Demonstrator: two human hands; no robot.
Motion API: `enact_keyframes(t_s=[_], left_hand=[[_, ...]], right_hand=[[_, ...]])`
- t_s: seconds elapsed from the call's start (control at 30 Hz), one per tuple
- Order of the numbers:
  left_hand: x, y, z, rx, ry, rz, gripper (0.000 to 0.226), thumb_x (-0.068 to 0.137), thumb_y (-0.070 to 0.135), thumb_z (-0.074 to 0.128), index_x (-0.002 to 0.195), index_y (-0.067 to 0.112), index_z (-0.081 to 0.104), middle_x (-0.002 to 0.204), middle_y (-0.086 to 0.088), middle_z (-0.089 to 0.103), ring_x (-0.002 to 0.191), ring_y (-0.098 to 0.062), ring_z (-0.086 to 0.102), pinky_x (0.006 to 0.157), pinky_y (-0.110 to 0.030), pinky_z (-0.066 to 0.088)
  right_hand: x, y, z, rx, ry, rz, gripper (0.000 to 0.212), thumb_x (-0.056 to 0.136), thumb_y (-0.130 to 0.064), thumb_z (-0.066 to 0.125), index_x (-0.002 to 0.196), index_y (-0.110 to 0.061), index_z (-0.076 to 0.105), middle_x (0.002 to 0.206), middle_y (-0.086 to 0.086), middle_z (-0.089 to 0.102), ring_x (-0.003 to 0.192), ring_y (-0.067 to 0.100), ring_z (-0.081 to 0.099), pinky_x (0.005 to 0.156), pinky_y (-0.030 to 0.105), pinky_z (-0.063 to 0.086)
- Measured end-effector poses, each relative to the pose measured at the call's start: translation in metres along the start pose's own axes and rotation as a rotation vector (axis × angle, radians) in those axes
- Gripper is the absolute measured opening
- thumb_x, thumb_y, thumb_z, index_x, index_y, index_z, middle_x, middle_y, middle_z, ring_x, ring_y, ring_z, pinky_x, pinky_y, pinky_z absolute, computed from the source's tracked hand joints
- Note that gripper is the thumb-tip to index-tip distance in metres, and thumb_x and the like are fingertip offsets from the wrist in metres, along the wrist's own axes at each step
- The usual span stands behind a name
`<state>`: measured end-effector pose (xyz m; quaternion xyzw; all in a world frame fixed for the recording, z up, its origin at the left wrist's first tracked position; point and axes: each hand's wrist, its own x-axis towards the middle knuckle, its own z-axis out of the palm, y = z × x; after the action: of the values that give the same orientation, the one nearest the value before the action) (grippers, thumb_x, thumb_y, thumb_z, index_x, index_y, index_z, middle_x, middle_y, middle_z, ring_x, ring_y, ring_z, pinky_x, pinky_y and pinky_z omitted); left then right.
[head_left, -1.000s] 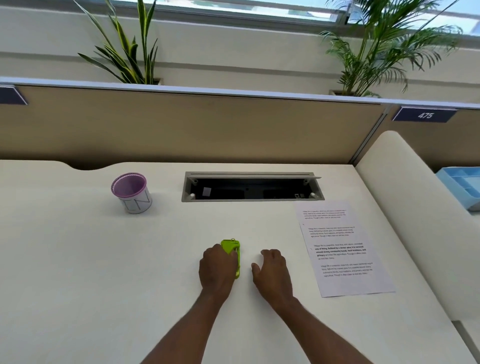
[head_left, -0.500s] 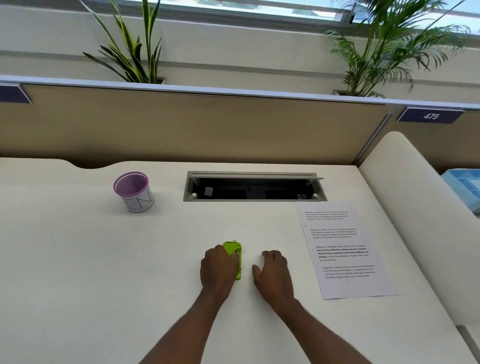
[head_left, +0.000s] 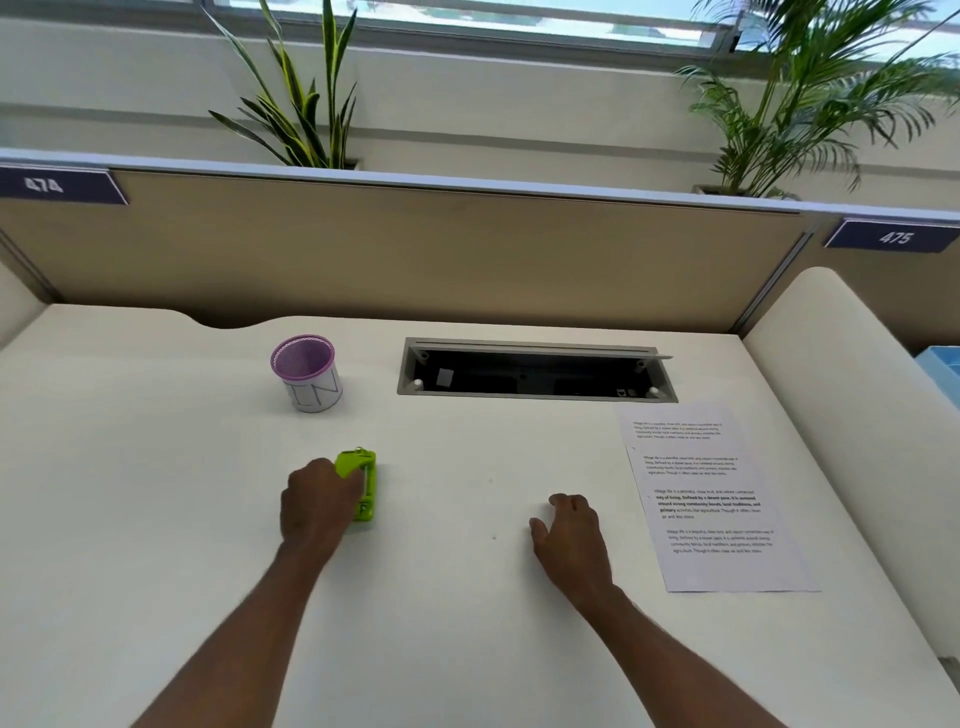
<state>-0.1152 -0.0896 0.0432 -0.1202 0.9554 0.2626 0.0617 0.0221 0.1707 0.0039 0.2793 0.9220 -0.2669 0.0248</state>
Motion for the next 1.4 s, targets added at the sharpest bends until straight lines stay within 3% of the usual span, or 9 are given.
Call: enact_keyframes(t_s=[0.5,0.6,0.67,0.77,0.83,0.97,1.07,1.23,1.4], left_hand=[[0.012,-0.048,-0.013,0.026,-0.037,-0.036,0.036,0.083,0.037,0.063,0.085,0.002,0.061,0.094,-0.022,0.066,0.088,-0.042,0.062,0.073,-0.039,0.049],[0.007,-0.040,-0.012,0.048,0.035,-0.019,0.045,0.080,0.038,0.067,0.106,0.001,0.060,0.107,-0.024,0.062,0.099,-0.044,0.057,0.080,-0.046,0.049],[-0.003,-0.030,-0.005,0.100,0.130,0.083,0.053,0.077,0.031,0.071,0.118,0.000,0.059,0.117,-0.026,0.057,0.105,-0.046,0.053,0.084,-0.051,0.047],[-0.024,-0.007,0.013,0.058,0.225,0.387,0.043,0.072,0.018,0.075,0.111,0.001,0.065,0.110,-0.024,0.062,0.098,-0.043,0.058,0.082,-0.048,0.048],[-0.045,0.012,0.029,-0.029,0.099,0.500,0.034,0.076,0.016,0.070,0.109,0.005,0.067,0.106,-0.018,0.064,0.097,-0.039,0.059,0.084,-0.044,0.049],[-0.088,0.036,0.067,-0.010,-0.174,0.549,0.031,0.089,0.031,0.054,0.117,0.021,0.063,0.117,0.000,0.063,0.112,-0.020,0.054,0.092,-0.031,0.044],[-0.103,0.043,0.085,0.052,-0.279,0.533,0.033,0.092,0.034,0.049,0.119,0.022,0.062,0.120,0.002,0.060,0.115,-0.017,0.053,0.092,-0.031,0.045],[-0.107,0.048,0.096,0.120,-0.285,0.536,0.031,0.092,0.032,0.047,0.111,0.016,0.065,0.113,-0.003,0.061,0.106,-0.021,0.055,0.085,-0.034,0.049],[-0.104,0.047,0.102,0.132,-0.265,0.562,0.030,0.093,0.031,0.044,0.105,0.016,0.067,0.105,-0.002,0.062,0.099,-0.019,0.056,0.078,-0.033,0.051]], right_hand=[[-0.003,-0.010,0.004,-0.032,0.015,0.018,0.043,0.094,-0.030,0.054,0.130,-0.007,0.051,0.131,0.012,0.052,0.123,0.029,0.048,0.099,0.035,0.041],[-0.003,-0.009,0.003,-0.030,0.023,0.020,0.041,0.094,-0.028,0.053,0.130,-0.008,0.052,0.131,0.011,0.053,0.123,0.028,0.048,0.098,0.034,0.042],[-0.001,-0.008,0.003,-0.046,0.030,0.013,0.039,0.095,-0.027,0.052,0.129,-0.009,0.053,0.131,0.010,0.053,0.122,0.028,0.049,0.097,0.035,0.043],[0.000,-0.007,0.004,-0.088,0.047,-0.003,0.035,0.095,-0.026,0.051,0.127,-0.013,0.057,0.130,0.008,0.055,0.120,0.028,0.049,0.094,0.035,0.046],[0.003,-0.008,0.004,-0.117,0.056,-0.017,0.032,0.096,-0.026,0.049,0.124,-0.017,0.060,0.127,0.005,0.058,0.117,0.027,0.050,0.090,0.035,0.047],[0.012,-0.020,0.006,-0.132,0.040,-0.100,0.029,0.094,-0.027,0.047,0.117,-0.024,0.066,0.115,0.003,0.065,0.106,0.025,0.056,0.083,0.033,0.048],[0.026,-0.034,0.010,-0.099,0.027,-0.175,0.029,0.094,-0.027,0.049,0.114,-0.024,0.069,0.110,0.003,0.069,0.102,0.024,0.062,0.083,0.033,0.051],[0.047,-0.052,0.018,-0.068,-0.008,-0.237,0.030,0.095,-0.026,0.051,0.117,-0.021,0.070,0.109,0.006,0.070,0.101,0.026,0.064,0.086,0.035,0.051],[0.057,-0.052,0.029,-0.175,0.014,-0.260,0.029,0.096,-0.024,0.045,0.093,-0.017,0.073,0.088,0.006,0.069,0.082,0.027,0.063,0.071,0.034,0.047]])
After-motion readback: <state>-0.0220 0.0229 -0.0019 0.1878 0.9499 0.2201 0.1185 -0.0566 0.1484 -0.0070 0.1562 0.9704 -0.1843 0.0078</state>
